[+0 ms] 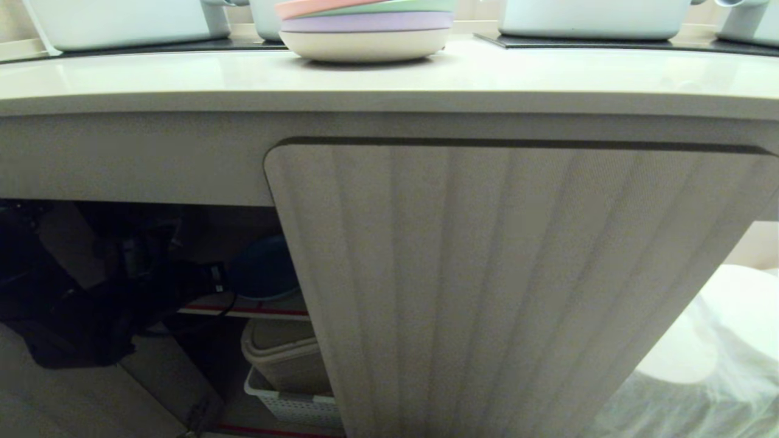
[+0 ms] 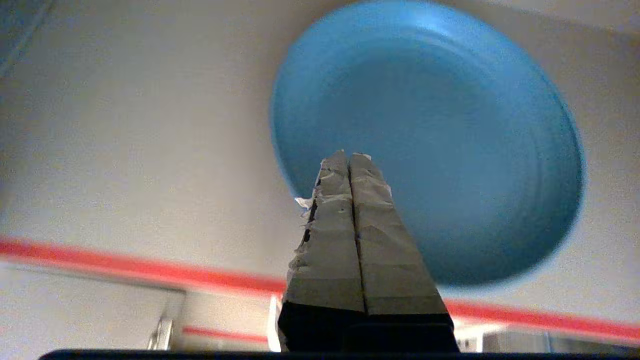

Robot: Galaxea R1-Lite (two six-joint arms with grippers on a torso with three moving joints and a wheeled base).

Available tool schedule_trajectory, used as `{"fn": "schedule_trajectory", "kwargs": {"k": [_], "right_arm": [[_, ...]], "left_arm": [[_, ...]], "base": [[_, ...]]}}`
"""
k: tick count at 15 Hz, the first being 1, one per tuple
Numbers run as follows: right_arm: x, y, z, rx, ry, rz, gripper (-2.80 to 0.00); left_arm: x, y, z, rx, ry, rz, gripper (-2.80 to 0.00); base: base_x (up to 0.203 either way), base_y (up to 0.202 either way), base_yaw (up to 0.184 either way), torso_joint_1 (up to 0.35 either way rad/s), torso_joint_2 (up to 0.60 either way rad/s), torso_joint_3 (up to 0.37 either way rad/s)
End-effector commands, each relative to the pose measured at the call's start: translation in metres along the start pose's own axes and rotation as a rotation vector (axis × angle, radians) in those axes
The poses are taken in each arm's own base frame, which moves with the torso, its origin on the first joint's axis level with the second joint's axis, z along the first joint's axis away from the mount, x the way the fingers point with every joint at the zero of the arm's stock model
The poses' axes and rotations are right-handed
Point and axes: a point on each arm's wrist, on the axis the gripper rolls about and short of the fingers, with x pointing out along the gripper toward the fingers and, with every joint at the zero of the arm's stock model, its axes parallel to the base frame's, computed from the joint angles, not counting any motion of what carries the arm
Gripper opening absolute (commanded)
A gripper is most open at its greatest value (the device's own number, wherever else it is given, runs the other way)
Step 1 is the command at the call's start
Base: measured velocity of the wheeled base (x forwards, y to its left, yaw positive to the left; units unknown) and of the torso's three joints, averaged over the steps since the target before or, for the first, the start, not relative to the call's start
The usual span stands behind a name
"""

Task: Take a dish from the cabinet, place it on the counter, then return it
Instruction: Put it back into the cabinet, then close the cabinet door

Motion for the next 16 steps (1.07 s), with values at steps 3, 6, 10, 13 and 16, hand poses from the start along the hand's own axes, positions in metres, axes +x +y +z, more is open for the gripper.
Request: {"fn": "schedule_trajectory", "kwargs": {"k": [3,6,10,13,16], "right_arm": [[0.0,0.0,0.0,0.001,0.0,0.0,-2.8],[0.0,0.0,0.0,0.001,0.0,0.0,-2.8],[0.0,0.0,0.0,0.001,0.0,0.0,-2.8],[0.0,0.0,0.0,0.001,0.0,0.0,-2.8],[0.0,0.0,0.0,0.001,0.0,0.0,-2.8]], "left_arm": [[-0.022,-0.008,-0.004,0.006,0.004,-0.012,-2.8],[-0.037,-0.014,-0.008,0.014,0.014,-0.026,-2.8],[-0.059,-0.021,-0.013,0.022,0.022,-0.041,-2.8],[-0.075,-0.022,-0.017,0.021,0.028,-0.04,-2.8],[-0.094,-0.024,-0.021,0.021,0.029,-0.039,-2.8]], "base": [[0.0,0.0,0.0,0.0,0.0,0.0],[0.0,0.0,0.0,0.0,0.0,0.0],[0.0,0.0,0.0,0.0,0.0,0.0],[0.0,0.0,0.0,0.0,0.0,0.0],[0.0,0.0,0.0,0.0,0.0,0.0]]}}
